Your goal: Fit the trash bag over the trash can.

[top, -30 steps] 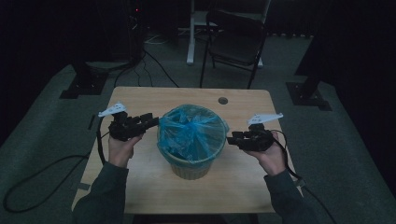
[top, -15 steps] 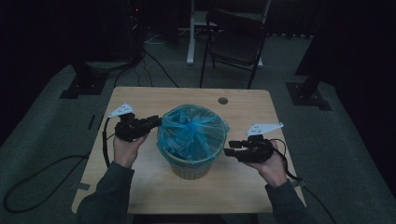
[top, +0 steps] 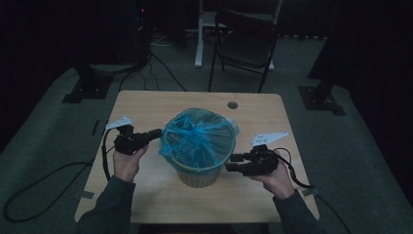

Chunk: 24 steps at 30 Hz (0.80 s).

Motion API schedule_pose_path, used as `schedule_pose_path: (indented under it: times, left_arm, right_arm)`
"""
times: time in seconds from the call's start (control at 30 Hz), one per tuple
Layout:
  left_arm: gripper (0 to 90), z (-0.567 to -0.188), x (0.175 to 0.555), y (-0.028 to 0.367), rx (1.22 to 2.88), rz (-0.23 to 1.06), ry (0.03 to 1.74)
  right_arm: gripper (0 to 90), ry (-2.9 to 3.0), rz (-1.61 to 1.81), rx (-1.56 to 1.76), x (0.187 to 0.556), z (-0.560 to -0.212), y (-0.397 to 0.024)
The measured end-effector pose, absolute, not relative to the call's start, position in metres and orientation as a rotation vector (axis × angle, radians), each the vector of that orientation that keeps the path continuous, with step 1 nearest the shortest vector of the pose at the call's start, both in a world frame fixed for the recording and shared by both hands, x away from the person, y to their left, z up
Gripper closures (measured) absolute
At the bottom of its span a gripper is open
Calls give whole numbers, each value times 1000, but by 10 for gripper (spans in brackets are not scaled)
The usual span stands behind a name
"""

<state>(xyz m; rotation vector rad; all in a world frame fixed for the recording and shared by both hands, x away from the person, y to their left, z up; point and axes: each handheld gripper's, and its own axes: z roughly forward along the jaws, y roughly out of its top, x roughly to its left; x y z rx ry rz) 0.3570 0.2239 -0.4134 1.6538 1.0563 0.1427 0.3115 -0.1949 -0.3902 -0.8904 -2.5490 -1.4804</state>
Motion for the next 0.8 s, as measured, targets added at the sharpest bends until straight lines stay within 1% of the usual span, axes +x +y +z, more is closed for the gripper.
schedule_pose_path:
  times: [0.07,0.1,0.13,0.17,0.2,0.23,0.3,0.33,0.5,0.63,0.77,0.8]
  left_arm:
    - [889,-419,357,221,1671,130,1063]
    - [889,-421,357,220,1673,118,1062]
    - [889,-421,357,220,1673,118,1062]
    - [889,-424,358,219,1676,106,1060]
    - [890,-425,358,218,1678,101,1060]
    - [889,-426,358,217,1683,100,1055]
    - [889,-427,358,215,1685,95,1055]
    - [890,-428,357,215,1682,89,1055]
    - [888,-430,356,215,1688,84,1055]
    - [880,-436,354,218,1677,74,1058]
    - [866,-436,353,219,1674,76,1056]
    - [856,-436,353,219,1659,73,1047]
  right_arm:
    - [599,-2549,-1481,-885,312,-392,-193]
    - [653,-2544,-1490,-874,312,-392,-193]
    - [653,-2544,-1490,-874,312,-392,-193]
    - [687,-2546,-1490,-867,312,-392,-193]
    - [766,-2556,-1487,-860,312,-393,-193]
    - [809,-2562,-1490,-858,312,-392,-193]
    - [886,-2566,-1492,-855,312,-392,-193]
    - [900,-2566,-1498,-853,312,-393,-194]
    - [900,-2573,-1493,-871,313,-395,-196]
    - [900,-2641,-1398,-919,314,-404,-197]
    - [900,-2593,-1432,-914,314,-406,-200]
    - [607,-2513,-1490,-898,316,-402,-204]
